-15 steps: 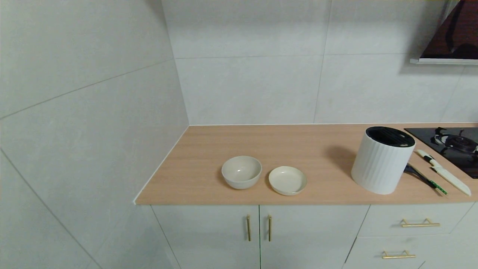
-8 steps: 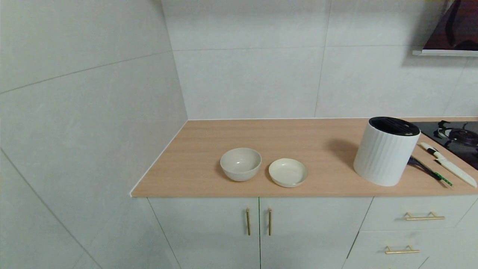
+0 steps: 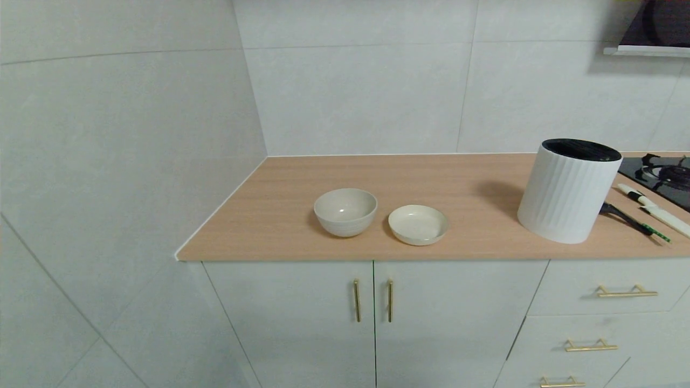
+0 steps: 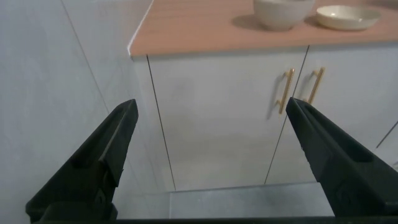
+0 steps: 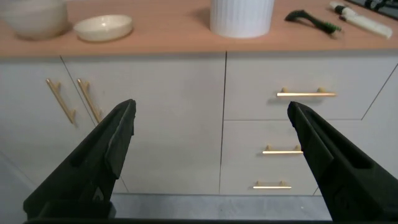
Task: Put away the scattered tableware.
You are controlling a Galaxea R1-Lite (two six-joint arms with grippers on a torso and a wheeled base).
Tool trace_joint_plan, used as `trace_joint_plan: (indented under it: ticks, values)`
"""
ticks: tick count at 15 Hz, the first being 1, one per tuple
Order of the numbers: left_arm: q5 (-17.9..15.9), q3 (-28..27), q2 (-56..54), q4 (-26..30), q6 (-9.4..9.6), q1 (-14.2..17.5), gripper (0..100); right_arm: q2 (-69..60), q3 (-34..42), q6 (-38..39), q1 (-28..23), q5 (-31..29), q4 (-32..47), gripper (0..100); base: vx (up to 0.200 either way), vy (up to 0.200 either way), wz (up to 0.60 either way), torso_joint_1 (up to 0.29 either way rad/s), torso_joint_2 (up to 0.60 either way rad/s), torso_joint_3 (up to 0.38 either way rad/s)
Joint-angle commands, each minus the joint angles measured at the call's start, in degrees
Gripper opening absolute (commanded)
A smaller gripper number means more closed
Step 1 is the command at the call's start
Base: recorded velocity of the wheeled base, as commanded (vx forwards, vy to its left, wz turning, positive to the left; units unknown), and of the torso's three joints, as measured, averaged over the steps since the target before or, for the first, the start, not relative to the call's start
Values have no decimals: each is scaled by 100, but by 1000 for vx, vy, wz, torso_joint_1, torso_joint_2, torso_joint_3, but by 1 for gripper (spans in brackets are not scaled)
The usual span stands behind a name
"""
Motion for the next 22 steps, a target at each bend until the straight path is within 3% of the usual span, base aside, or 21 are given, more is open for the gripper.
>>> trace_joint_plan:
  ticks: [1, 22]
  values:
    - [1, 1, 0, 2, -1, 1, 100, 4, 0, -1, -2, 2, -1, 100, 0, 0, 0, -237, 530, 300]
    - [1, 1, 0, 2, -1, 1, 100, 4, 0, -1, -2, 2, -1, 100, 0, 0, 0, -177, 466, 285]
